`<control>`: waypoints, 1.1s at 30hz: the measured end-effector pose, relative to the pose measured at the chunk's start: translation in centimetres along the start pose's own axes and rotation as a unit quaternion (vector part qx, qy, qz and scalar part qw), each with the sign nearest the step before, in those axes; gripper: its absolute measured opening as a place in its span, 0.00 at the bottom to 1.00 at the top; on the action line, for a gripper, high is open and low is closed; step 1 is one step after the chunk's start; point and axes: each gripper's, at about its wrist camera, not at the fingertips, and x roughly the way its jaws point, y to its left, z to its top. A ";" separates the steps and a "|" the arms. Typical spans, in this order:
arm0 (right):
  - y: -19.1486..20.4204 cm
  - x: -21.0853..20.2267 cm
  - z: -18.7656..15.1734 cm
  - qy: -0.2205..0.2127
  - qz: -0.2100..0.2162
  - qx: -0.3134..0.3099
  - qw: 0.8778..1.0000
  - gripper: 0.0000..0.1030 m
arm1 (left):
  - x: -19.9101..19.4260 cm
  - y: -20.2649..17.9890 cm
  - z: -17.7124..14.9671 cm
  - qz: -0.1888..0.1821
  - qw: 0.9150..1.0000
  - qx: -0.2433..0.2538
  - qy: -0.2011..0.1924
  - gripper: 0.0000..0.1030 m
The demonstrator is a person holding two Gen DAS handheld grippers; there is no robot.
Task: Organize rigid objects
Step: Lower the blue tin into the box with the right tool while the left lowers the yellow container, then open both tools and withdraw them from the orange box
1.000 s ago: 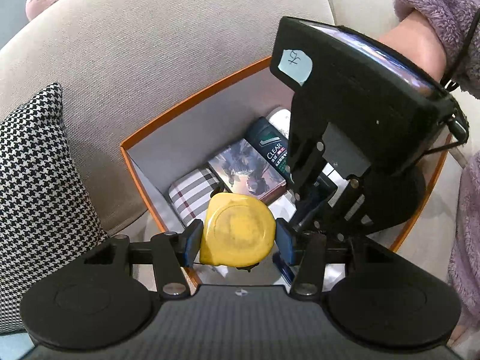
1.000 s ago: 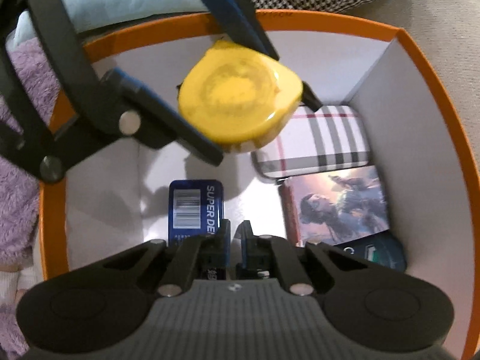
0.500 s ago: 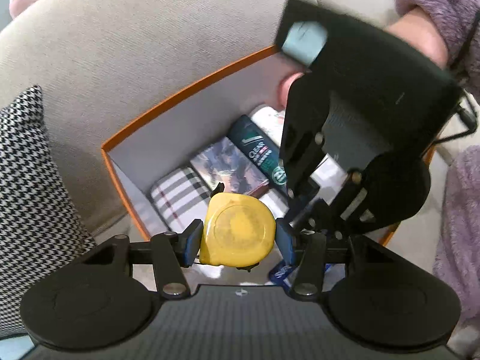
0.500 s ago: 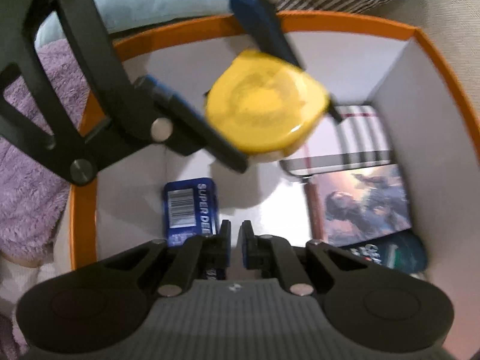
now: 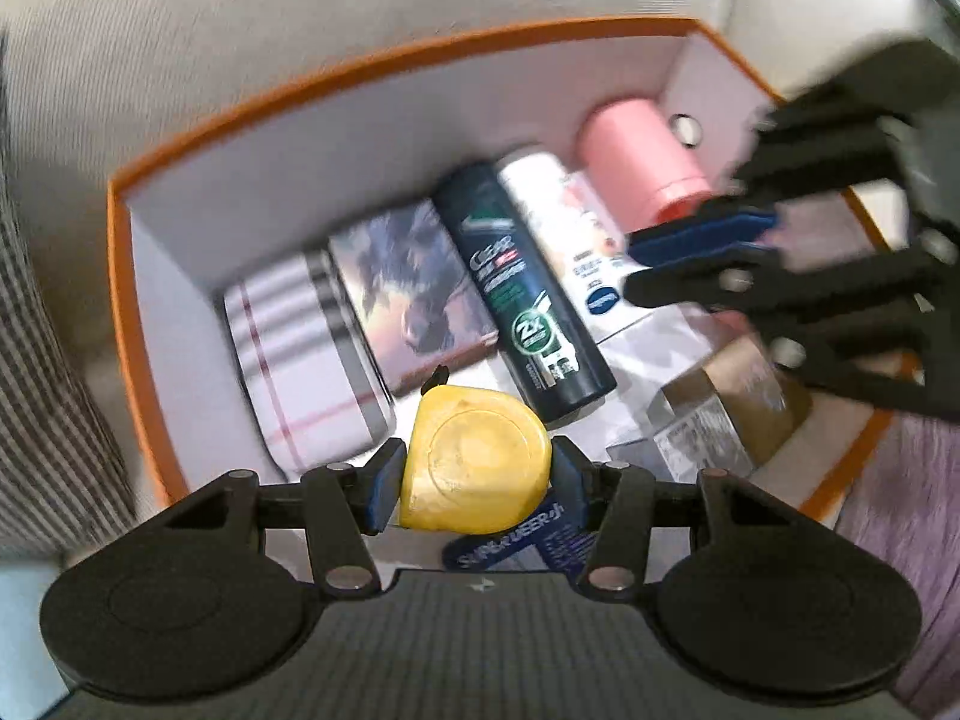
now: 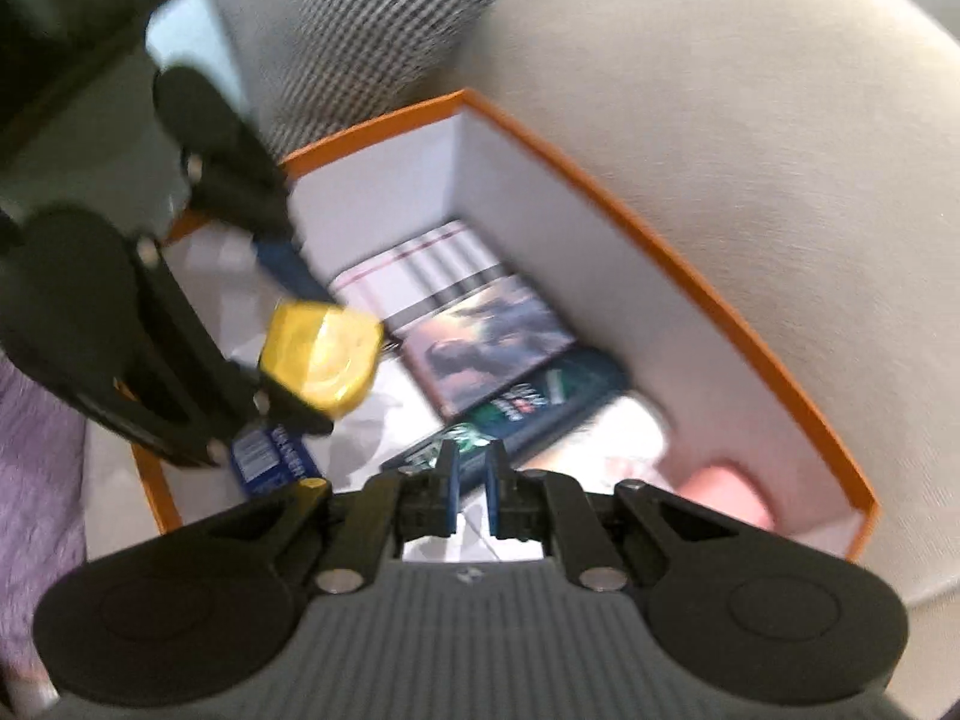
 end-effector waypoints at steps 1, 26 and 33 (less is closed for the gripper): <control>0.0 -0.2 -0.3 -0.004 -0.006 0.012 1.000 0.09 | 0.3 0.1 -0.1 -0.001 1.000 -0.011 0.002 0.58; 0.9 -2.1 -3.1 -0.002 -0.023 0.053 0.998 0.21 | 0.6 0.2 0.1 0.024 0.996 -0.092 0.001 0.69; 1.6 -4.1 -3.3 -0.004 -0.035 0.057 0.998 0.23 | -4.7 -1.5 -1.4 0.026 0.995 -0.073 -0.069 0.69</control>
